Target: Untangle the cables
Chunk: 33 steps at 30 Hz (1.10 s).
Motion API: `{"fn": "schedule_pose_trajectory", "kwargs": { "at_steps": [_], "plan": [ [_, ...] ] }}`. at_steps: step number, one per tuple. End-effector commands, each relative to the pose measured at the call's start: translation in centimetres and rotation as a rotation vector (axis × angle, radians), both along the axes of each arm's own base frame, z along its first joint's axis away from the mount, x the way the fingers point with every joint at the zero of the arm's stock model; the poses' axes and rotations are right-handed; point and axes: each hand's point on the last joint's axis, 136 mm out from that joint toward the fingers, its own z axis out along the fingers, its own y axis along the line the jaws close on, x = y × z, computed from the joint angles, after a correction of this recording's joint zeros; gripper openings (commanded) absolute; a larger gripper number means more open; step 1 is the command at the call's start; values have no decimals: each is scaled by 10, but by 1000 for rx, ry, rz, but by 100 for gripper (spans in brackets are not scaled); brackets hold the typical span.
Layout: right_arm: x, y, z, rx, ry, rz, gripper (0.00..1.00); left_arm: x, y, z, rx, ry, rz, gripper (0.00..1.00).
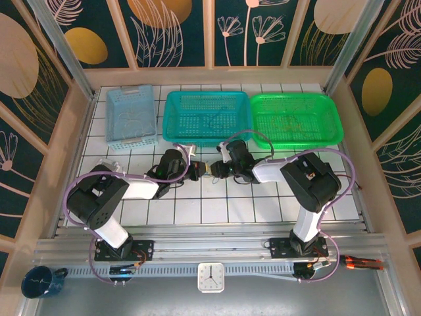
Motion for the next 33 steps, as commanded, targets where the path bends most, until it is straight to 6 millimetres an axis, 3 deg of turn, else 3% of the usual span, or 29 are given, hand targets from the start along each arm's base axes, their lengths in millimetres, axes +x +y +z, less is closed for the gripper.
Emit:
{"fn": "schedule_pose_trajectory", "kwargs": {
  "at_steps": [1,4,25,33],
  "plan": [
    [6,4,7,31,-14,5,14,-1,-5,2,-24,-13,-16,0],
    [5,0,8,32,-17,-1,1,-1,-4,3,-22,-17,-9,0],
    [10,-64,44,25,-99,-160,0,8,15,25,49,-113,64,0],
    [30,-107,98,52,-206,-294,0,10,32,17,79,-106,131,0]
  ]
}}
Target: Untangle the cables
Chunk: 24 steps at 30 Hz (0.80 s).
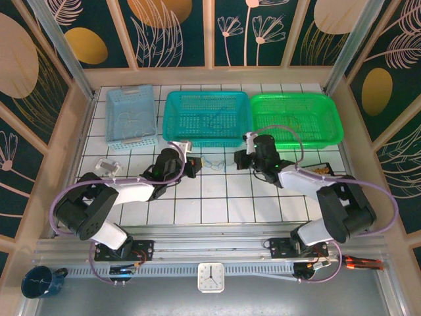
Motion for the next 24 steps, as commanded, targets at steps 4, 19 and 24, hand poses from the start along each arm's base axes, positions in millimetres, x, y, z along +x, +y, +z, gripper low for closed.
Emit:
{"fn": "schedule_pose_trajectory", "kwargs": {
  "at_steps": [4,19,24],
  "plan": [
    [22,-48,55,5,-118,-143,0,-2,15,-9,28,2,45,0],
    [92,-171,158,119,-320,-530,0,-4,22,-10,25,4,60,0],
    [110,-202,171,170,-345,-618,0,-6,24,-9,28,2,59,0]
  ]
}}
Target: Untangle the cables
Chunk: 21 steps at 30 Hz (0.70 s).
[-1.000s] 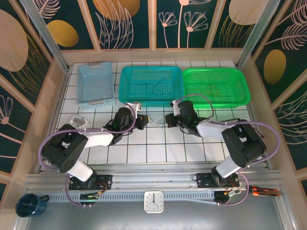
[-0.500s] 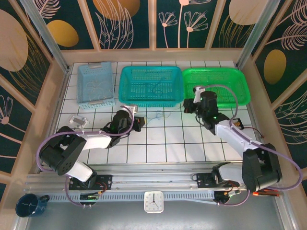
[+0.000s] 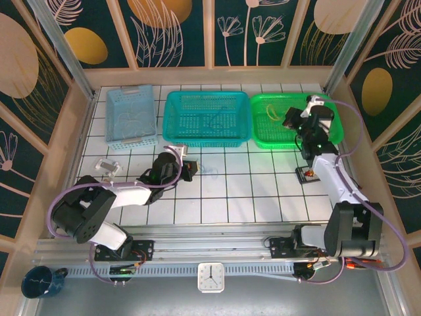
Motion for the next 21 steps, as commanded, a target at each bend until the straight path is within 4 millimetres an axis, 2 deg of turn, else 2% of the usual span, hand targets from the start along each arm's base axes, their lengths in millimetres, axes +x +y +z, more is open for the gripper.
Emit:
{"fn": "schedule_pose_trajectory", "kwargs": {
  "at_steps": [1,5,8,14,15,18,21],
  "plan": [
    [17,-20,24,53,-71,-68,0,0,7,3,4,-14,23,0],
    [29,-43,22,81,-77,-133,0,-2,10,3,5,-15,27,0],
    [39,-50,14,81,-60,-150,0,-3,11,5,1,-19,27,0],
    [56,-57,-39,69,56,-182,0,-2,8,20,-27,-41,15,0],
    [58,-58,-47,69,78,-185,5,-2,7,23,-32,-45,10,0],
    [57,-57,-69,74,126,-187,44,-2,4,36,-51,-62,-1,0],
    [53,-51,-71,84,132,-162,53,-1,2,50,-68,-82,-11,0]
  ]
}}
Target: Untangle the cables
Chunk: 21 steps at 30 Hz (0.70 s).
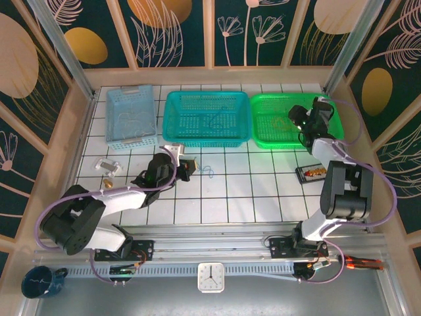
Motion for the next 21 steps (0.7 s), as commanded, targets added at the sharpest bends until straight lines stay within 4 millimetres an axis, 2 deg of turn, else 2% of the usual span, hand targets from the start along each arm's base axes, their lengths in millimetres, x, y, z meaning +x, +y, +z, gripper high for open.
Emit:
{"fn": "schedule_pose_trajectory", "kwargs": {
  "at_steps": [1,4,7,9,13,17,21],
  "plan": [
    [-2,5,12,5,-38,11,53,5,-4,27,-37,-40,-12,0],
    [-12,22,29,5,-74,58,54,7,-8,44,-65,-67,-23,0],
    [-26,50,48,4,-111,131,54,9,-11,63,-92,-97,-27,0],
    [-36,77,59,4,-142,210,55,13,-13,76,-106,-120,-26,0],
    [-69,155,75,14,-216,501,55,21,-16,100,-117,-161,-18,0],
    [-112,227,69,34,-247,795,57,31,-17,116,-100,-191,-3,0],
    [-144,269,48,20,-221,929,58,39,-20,127,-101,-209,-2,0]
  ]
}}
